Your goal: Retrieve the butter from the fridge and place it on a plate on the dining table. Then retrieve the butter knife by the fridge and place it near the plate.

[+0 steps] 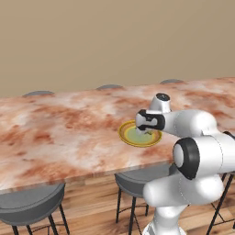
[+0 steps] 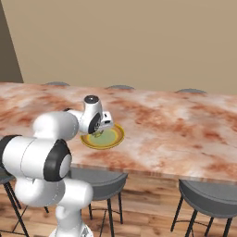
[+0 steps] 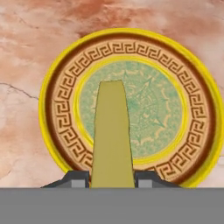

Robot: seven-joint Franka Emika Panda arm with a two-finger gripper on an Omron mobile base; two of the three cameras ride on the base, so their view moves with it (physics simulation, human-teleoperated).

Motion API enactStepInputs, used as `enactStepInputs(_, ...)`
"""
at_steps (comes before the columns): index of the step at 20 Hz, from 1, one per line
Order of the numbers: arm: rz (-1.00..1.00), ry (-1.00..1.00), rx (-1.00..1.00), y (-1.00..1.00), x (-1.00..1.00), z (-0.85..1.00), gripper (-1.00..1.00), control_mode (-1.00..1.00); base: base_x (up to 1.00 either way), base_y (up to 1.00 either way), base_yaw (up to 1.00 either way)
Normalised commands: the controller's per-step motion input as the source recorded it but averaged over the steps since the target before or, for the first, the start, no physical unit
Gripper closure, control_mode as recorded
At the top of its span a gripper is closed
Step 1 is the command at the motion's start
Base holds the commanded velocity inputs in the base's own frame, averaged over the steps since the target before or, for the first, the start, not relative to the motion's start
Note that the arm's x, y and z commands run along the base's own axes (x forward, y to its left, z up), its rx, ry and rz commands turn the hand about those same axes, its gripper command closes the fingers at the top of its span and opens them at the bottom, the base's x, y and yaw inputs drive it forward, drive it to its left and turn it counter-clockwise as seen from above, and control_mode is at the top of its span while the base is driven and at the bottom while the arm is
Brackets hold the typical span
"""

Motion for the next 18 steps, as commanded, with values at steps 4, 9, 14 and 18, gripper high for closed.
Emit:
enactStepInputs(4,0.0,0.07,0.0,0.0,0.0,-0.27,1.0,-1.0,0.0,0.0,0.0)
enactStepInputs(9,0.0,0.02,0.0,0.0,0.03,-0.16,1.0,-1.0,0.0,0.0,0.0)
enactStepInputs(14,0.01,0.0,0.01,0.0,0.16,-0.15,1.0,-1.0,0.0,0.0,0.0)
enactStepInputs(18,0.02,0.0,0.0,0.0,0.31,-0.13,1.0,-1.0,0.0,0.0,0.0)
